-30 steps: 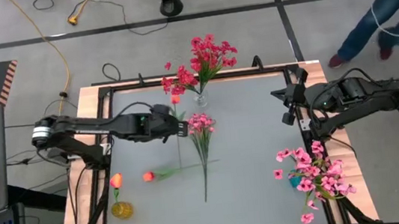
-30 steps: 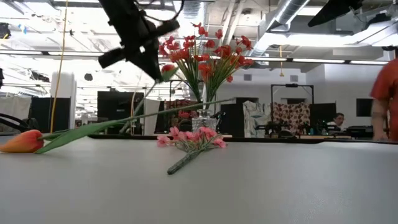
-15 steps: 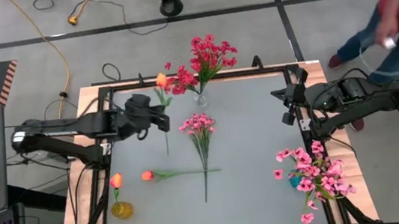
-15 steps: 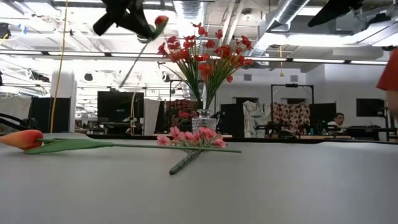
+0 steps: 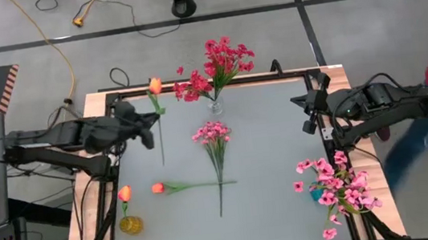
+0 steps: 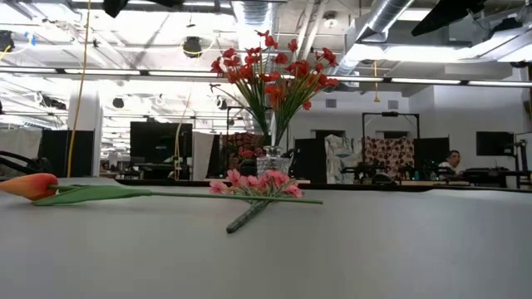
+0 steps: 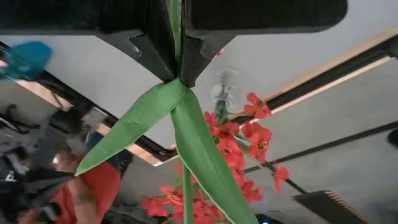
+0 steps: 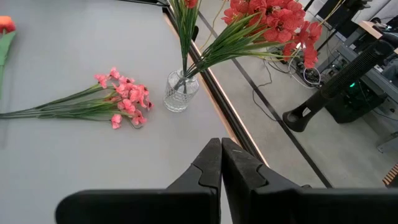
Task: Sort flowers into vase by color
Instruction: Put the top orange tulip flower into the yellow vase
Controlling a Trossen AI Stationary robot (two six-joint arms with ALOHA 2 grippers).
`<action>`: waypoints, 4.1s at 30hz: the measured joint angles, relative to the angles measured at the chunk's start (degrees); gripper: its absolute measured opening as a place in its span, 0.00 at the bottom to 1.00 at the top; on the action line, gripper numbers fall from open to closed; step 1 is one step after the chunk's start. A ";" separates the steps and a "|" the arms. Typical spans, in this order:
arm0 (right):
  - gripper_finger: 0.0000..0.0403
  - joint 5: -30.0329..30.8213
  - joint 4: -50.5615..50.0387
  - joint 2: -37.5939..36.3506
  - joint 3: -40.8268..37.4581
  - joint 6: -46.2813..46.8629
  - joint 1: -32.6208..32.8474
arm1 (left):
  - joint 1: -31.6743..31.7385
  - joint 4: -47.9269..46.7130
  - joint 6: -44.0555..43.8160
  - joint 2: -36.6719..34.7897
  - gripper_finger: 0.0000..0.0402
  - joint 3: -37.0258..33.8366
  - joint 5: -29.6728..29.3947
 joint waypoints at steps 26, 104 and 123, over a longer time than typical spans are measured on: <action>0.09 0.02 0.01 0.00 0.00 0.00 -0.01 | -32.35 -8.96 -2.89 -7.02 0.00 0.00 -4.81; 0.09 0.01 0.02 0.00 0.00 0.00 -0.02 | -76.35 -6.49 -10.64 2.69 0.00 -7.21 -26.63; 0.09 0.02 0.02 -0.01 0.00 0.00 -0.01 | -77.72 -10.45 -24.09 5.90 0.00 -7.21 -30.04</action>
